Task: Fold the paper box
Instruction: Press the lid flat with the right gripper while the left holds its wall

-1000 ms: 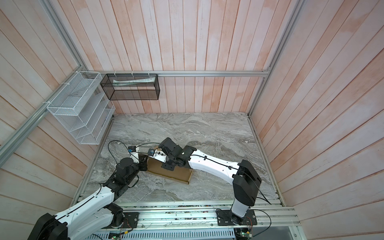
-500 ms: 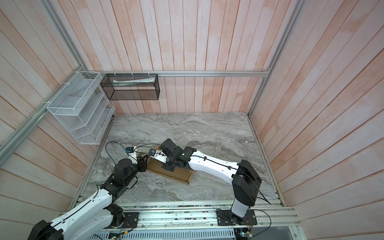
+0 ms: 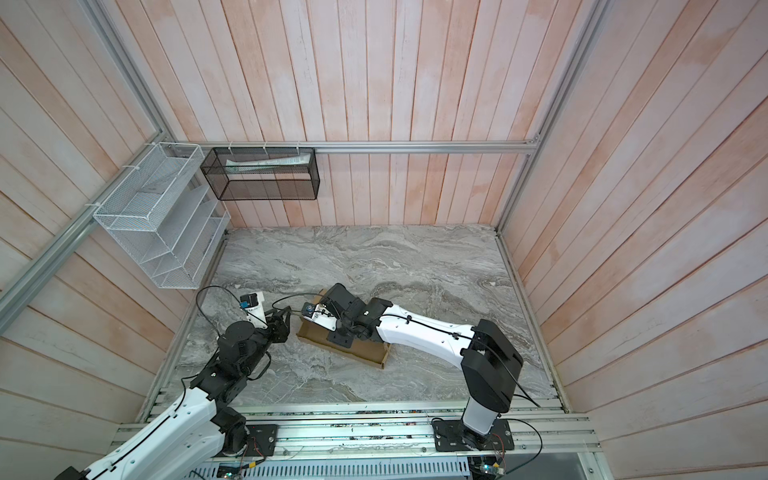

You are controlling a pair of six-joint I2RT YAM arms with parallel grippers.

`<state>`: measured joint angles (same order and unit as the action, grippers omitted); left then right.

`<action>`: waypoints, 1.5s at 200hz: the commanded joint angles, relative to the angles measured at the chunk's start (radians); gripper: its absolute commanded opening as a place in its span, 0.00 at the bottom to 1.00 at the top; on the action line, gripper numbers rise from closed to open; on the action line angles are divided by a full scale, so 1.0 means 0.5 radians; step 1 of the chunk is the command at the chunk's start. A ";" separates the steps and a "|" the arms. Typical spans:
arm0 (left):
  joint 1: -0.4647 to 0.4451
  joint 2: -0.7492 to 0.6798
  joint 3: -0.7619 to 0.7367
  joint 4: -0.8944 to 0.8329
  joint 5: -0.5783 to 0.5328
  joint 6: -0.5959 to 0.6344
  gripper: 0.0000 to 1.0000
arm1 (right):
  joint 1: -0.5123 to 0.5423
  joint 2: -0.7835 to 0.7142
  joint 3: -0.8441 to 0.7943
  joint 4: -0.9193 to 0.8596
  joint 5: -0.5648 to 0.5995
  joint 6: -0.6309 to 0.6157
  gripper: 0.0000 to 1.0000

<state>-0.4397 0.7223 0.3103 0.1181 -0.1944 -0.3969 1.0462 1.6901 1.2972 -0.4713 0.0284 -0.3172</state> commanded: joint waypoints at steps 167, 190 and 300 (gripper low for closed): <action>0.328 0.297 0.591 -0.395 0.485 0.107 0.52 | 0.015 -0.321 -0.417 0.111 0.036 0.292 0.29; 0.349 0.338 0.628 -0.429 0.540 0.111 0.53 | 0.015 -0.344 -0.448 0.118 0.042 0.338 0.31; 0.410 0.614 0.876 -0.623 0.755 0.120 0.53 | 0.015 -0.601 -0.676 0.332 -0.051 0.551 0.54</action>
<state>-0.2409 1.0069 0.7158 -0.1688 0.1364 -0.3443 1.0504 1.4281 0.9813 -0.3447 0.0246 -0.0845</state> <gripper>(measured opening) 0.528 0.522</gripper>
